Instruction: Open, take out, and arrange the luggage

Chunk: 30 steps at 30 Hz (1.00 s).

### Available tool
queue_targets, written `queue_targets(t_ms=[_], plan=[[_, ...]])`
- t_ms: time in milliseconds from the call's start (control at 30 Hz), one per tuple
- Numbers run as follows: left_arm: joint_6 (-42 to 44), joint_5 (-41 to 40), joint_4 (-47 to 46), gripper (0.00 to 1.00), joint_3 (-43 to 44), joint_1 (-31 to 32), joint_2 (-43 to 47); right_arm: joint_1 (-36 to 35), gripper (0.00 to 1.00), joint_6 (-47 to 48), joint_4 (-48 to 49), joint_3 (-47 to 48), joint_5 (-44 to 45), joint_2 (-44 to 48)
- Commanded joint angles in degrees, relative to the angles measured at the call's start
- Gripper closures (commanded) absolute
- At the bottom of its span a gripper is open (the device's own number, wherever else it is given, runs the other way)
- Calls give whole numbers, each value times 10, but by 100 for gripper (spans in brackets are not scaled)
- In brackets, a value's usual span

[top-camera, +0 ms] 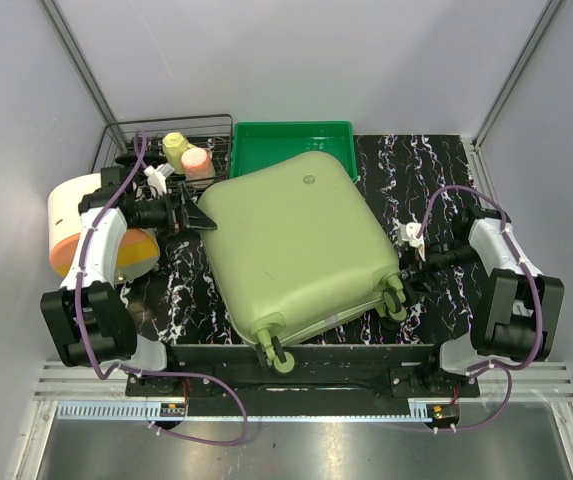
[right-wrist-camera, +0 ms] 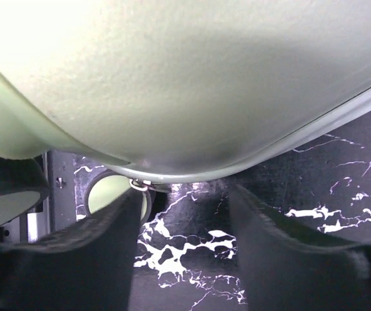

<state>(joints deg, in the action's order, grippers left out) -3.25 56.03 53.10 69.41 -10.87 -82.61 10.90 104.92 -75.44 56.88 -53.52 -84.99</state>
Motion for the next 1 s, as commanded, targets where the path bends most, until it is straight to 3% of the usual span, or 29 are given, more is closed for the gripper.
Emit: queue_targets(t_ms=[0, 167, 400, 533, 667, 967], plan=[[58, -18, 32, 1, -2, -19, 10, -6, 32, -15, -181, 20, -71, 27], [94, 4, 88, 1, 9, -50, 32, -51, 29, -30, -179, 10, -107, 75], [82, 4, 69, 1, 7, -56, 30, -100, 25, -109, -138, -3, -149, 76], [63, 1, 47, 1, 0, -55, 27, -100, 21, -197, -76, -12, -83, 83], [54, 0, 32, 1, -11, -55, 31, -100, 22, -210, -71, -43, -5, 105], [36, 1, 8, 1, -19, -56, 26, -100, 24, -274, -27, -64, 1, 115]])
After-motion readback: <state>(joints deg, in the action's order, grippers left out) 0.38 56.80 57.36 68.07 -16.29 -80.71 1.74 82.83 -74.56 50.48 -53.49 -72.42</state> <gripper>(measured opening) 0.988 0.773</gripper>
